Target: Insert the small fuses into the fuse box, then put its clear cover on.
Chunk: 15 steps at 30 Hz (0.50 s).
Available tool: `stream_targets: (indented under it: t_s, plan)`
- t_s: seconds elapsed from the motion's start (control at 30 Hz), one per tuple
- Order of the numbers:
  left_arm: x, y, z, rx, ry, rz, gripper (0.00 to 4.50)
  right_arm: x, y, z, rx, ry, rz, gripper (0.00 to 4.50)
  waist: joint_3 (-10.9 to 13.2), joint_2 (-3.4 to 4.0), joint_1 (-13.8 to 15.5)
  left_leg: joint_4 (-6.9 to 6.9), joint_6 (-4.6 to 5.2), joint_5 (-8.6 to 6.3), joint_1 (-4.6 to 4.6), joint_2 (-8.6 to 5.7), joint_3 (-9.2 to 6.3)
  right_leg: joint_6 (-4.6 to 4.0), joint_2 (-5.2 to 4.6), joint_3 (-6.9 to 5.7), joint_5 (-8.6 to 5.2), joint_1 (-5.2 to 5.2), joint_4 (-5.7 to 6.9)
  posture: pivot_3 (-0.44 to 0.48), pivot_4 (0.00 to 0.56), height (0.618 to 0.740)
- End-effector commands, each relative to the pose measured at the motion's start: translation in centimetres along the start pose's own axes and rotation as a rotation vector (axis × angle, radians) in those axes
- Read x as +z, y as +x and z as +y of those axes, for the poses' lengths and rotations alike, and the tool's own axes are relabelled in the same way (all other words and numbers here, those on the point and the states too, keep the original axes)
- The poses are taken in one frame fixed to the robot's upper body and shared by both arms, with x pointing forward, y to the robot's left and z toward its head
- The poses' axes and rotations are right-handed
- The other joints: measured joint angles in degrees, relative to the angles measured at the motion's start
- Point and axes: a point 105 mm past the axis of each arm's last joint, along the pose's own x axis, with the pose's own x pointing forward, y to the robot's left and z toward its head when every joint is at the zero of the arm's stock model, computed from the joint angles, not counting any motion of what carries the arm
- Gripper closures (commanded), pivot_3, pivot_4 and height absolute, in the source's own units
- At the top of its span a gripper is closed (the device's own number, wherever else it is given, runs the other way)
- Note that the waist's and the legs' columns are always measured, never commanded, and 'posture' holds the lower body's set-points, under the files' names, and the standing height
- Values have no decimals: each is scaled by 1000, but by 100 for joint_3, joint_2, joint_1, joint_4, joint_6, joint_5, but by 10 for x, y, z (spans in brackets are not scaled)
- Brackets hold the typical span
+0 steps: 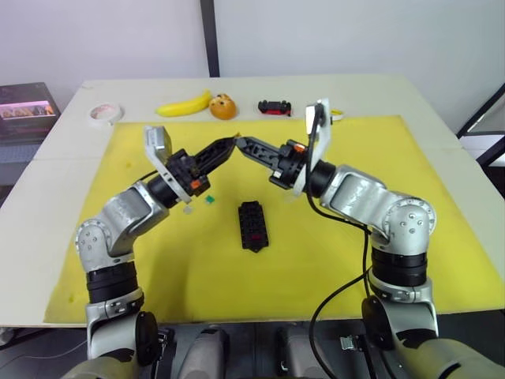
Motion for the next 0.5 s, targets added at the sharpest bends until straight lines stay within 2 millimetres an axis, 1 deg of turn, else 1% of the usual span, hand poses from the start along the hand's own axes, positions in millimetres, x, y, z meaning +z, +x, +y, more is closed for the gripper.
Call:
stream_targets:
  t_s: [0.03, 0.17, 0.2, 0.23, 0.27, 0.5]
  plan:
    - [1, 1, -12, -42, 23, 1, 4500, 10, -1, 12, 48, -9, -33, 3094, 0, 0, 0, 0, 0, 0, 0, 0, 0, 0, 0, 0, 0, 0, 0, 0, 150, 740]
    - [2, 2, -11, -41, 21, 1, 4500, 11, -1, 12, 47, -8, -34, 3094, 0, 0, 1, 0, 0, 0, 0, 0, 0, 0, 0, 0, 0, 0, 0, 0, 150, 740]
    - [2, 2, -11, -41, 22, 1, 4500, 11, -1, 12, 47, -8, -33, 3610, 0, 0, 1, 0, 0, 0, 0, 0, 0, 0, 0, 0, 0, 0, 0, 0, 150, 740]
    - [2, 2, -11, -39, 22, 2, 4500, 11, 0, 12, 46, -8, -32, 3942, 0, 0, 2, 0, 0, 0, 0, 0, 0, 0, 0, 0, 0, 0, 0, 0, 150, 740]
    - [2, 1, -11, -37, 23, 2, 4500, 11, 0, 11, 44, -9, -31, 4416, 0, 0, 0, 0, 0, 0, 0, 0, 0, 0, 0, 0, 0, 0, 0, 0, 150, 740]
    - [-1, 1, -9, -29, 20, 10, 4500, 13, 1, 13, 50, -5, -37, 4465, 0, 0, 2, 0, 2, -1, 0, 0, 0, 0, 0, 1, 0, 0, -1, 0, 150, 740]
